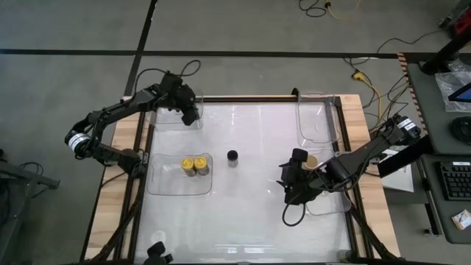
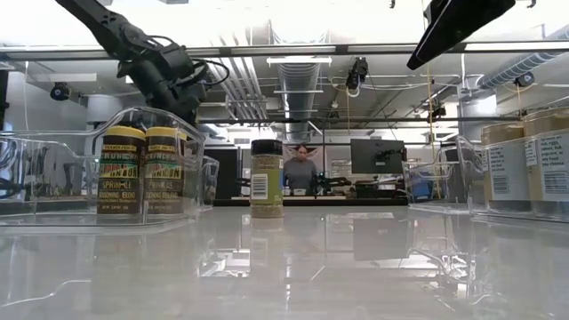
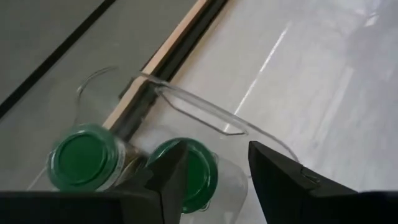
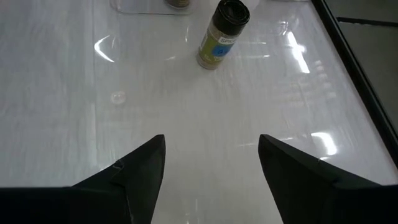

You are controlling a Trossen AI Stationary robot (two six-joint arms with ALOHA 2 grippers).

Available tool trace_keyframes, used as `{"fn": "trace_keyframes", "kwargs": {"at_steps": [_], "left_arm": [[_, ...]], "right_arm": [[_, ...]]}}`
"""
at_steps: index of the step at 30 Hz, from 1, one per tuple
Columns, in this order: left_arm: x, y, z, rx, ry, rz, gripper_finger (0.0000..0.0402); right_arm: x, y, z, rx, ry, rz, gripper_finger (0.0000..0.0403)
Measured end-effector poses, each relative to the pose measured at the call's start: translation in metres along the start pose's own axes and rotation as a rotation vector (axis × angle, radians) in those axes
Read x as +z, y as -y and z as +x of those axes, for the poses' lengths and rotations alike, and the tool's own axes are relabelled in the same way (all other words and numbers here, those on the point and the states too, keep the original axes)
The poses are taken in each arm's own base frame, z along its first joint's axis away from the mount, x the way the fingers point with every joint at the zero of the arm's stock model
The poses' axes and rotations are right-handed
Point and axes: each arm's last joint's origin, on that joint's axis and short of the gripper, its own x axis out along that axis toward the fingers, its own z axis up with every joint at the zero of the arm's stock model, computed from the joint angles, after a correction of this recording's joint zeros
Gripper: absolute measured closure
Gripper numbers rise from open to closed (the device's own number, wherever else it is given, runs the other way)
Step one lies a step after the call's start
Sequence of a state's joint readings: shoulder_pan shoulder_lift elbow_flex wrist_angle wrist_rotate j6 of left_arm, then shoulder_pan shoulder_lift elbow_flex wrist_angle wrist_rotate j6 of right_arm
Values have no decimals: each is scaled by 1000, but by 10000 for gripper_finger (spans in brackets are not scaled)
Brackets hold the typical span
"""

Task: Sort spices by type
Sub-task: Put the green spice bottle into the top left transparent bin

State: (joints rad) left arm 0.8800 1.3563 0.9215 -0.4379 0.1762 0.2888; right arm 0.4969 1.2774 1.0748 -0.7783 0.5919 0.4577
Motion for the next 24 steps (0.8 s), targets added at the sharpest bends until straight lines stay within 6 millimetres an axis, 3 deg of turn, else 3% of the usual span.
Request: {"fn": "trace_keyframes", "kwargs": {"at_steps": [11,24], "left_arm": [[-8,-1,0,134,-111,-51,267],[-7,-7,-4,328,-170,-33,270]], "right_arm": [[0,0,0,0,0,5,167],[0,0,0,0,-1,3,149]]}}
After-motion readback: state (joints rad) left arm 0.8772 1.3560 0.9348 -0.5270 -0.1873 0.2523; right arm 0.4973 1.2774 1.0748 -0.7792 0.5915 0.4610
